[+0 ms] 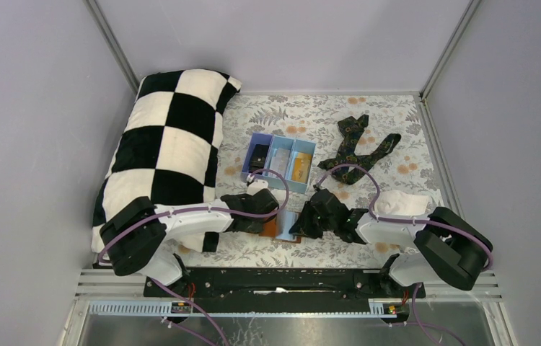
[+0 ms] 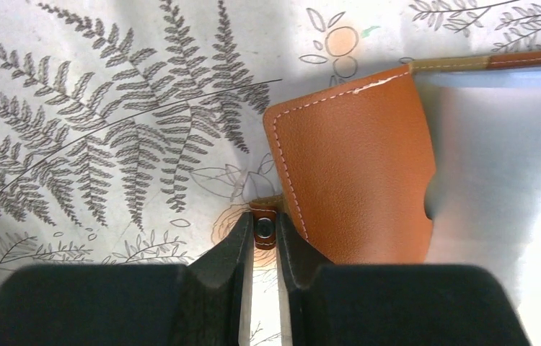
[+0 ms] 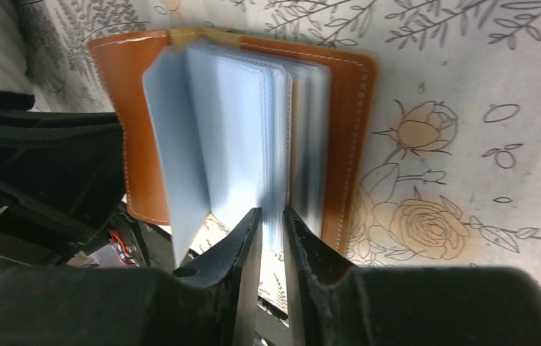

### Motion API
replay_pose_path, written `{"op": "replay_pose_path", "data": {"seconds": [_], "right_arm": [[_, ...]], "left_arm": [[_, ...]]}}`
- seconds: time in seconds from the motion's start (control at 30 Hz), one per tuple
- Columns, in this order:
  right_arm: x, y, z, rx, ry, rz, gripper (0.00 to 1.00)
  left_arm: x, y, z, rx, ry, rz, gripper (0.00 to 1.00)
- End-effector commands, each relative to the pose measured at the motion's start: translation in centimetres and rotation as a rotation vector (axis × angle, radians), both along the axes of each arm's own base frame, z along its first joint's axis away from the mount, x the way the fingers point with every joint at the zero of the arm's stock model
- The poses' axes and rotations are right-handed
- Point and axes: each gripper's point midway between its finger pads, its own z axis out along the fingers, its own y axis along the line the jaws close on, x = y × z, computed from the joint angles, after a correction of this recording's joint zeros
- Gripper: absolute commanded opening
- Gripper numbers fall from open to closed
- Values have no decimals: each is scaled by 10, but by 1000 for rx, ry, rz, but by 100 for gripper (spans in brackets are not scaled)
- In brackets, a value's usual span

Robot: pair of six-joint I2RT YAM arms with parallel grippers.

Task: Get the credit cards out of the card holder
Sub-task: Open the card holder at the center of the board.

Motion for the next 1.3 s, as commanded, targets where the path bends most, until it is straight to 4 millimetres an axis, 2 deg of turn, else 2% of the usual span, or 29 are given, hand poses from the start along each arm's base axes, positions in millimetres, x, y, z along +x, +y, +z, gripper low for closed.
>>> {"op": "replay_pose_path", "data": {"seconds": [0.0,0.3,0.53,0.73,0.87,0.97,1.07,1.23,1.27], "right_arm": [[13,34,50,193,-121,41,24],[11,34,58,191,-133,43,23],[10,44,71,239,-174,75,24],[13,52,66,223,-157,85,26],[11,58,67,205,-162,105,35],[11,59,68,198,-167,112,37],[10,59,65,193,-162,113,39],[10,66,64,187,-157,128,43],[10,68,64,187,-157,131,43]], "left_arm": [[-14,-49,0,-149,51,-106,0],[-22,-62,8,-206,61,-155,0],[-29,-72,28,-310,51,-216,0],[-32,-66,31,-303,49,-225,2],[-32,-59,32,-283,48,-198,36],[-33,-54,38,-287,41,-180,51],[-31,-47,51,-297,17,-148,71],[-27,-31,86,-332,-55,-81,89],[-25,-27,95,-344,-71,-66,90]]}}
